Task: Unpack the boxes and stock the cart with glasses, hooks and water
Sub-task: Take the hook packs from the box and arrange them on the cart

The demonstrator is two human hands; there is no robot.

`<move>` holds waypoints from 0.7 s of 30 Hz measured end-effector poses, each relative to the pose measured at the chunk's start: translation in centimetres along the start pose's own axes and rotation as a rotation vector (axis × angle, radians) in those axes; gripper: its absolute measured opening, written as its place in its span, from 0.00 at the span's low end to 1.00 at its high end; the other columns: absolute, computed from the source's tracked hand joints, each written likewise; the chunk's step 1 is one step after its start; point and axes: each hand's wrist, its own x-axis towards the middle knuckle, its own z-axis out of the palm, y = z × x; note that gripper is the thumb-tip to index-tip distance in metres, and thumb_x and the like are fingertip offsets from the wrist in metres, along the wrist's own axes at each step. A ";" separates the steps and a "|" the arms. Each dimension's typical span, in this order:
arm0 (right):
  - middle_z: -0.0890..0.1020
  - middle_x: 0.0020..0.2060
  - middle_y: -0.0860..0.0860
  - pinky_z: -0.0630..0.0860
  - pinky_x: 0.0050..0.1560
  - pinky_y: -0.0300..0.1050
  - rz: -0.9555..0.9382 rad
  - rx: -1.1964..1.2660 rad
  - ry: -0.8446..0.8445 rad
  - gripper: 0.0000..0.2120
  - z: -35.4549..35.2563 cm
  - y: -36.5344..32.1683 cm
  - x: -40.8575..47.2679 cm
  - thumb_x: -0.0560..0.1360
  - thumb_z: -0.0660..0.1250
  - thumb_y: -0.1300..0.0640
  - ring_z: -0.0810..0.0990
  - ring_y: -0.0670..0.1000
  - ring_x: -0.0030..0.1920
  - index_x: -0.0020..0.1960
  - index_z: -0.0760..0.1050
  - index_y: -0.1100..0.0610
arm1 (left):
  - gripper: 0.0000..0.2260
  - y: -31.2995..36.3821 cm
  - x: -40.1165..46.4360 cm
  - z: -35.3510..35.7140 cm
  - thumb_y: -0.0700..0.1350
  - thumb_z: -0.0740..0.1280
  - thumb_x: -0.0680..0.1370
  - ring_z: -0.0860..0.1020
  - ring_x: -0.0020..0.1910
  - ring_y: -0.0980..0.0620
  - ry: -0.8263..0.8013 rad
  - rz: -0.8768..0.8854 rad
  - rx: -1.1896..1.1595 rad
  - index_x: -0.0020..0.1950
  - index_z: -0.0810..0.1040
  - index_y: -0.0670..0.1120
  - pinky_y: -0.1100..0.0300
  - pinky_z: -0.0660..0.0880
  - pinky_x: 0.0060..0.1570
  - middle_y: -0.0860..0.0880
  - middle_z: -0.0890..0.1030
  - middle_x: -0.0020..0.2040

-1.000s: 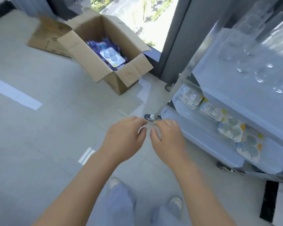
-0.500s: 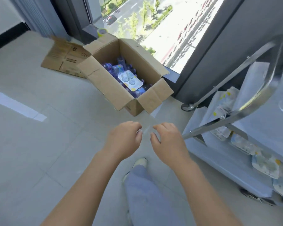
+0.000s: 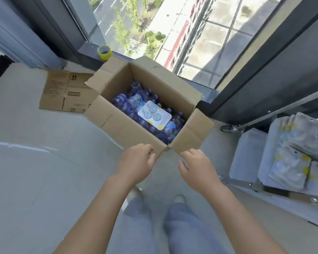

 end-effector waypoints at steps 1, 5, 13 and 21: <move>0.79 0.43 0.57 0.72 0.46 0.50 0.026 0.011 -0.034 0.13 0.4 -0.3 1.4 0.75 0.58 0.58 0.75 0.60 0.48 0.48 0.78 0.65 | 0.13 -0.7 2.0 -0.5 0.47 0.56 0.81 0.73 0.59 0.51 -0.022 -0.002 -0.001 0.63 0.74 0.48 0.59 0.69 0.50 0.52 0.76 0.60; 0.77 0.52 0.54 0.67 0.54 0.46 0.238 0.171 -0.171 0.14 3.7 -1.4 8.4 0.79 0.57 0.55 0.72 0.55 0.57 0.56 0.75 0.62 | 0.13 -4.2 12.2 -1.1 0.47 0.57 0.80 0.75 0.58 0.48 -0.128 0.011 0.027 0.61 0.75 0.47 0.55 0.72 0.55 0.50 0.78 0.60; 0.79 0.46 0.52 0.70 0.48 0.43 0.877 0.832 -0.103 0.08 14.4 -3.1 22.0 0.77 0.61 0.55 0.76 0.53 0.47 0.49 0.77 0.57 | 0.15 -10.5 27.6 1.4 0.46 0.58 0.79 0.73 0.60 0.45 -0.341 0.084 0.134 0.64 0.73 0.48 0.54 0.71 0.54 0.48 0.75 0.63; 0.66 0.29 0.53 0.68 0.30 0.39 1.393 1.537 0.018 0.08 23.8 -0.7 33.0 0.76 0.63 0.64 0.65 0.50 0.28 0.40 0.66 0.58 | 0.13 -14.5 36.9 7.1 0.46 0.59 0.79 0.72 0.60 0.45 -0.326 0.078 0.234 0.62 0.73 0.46 0.52 0.66 0.57 0.47 0.75 0.60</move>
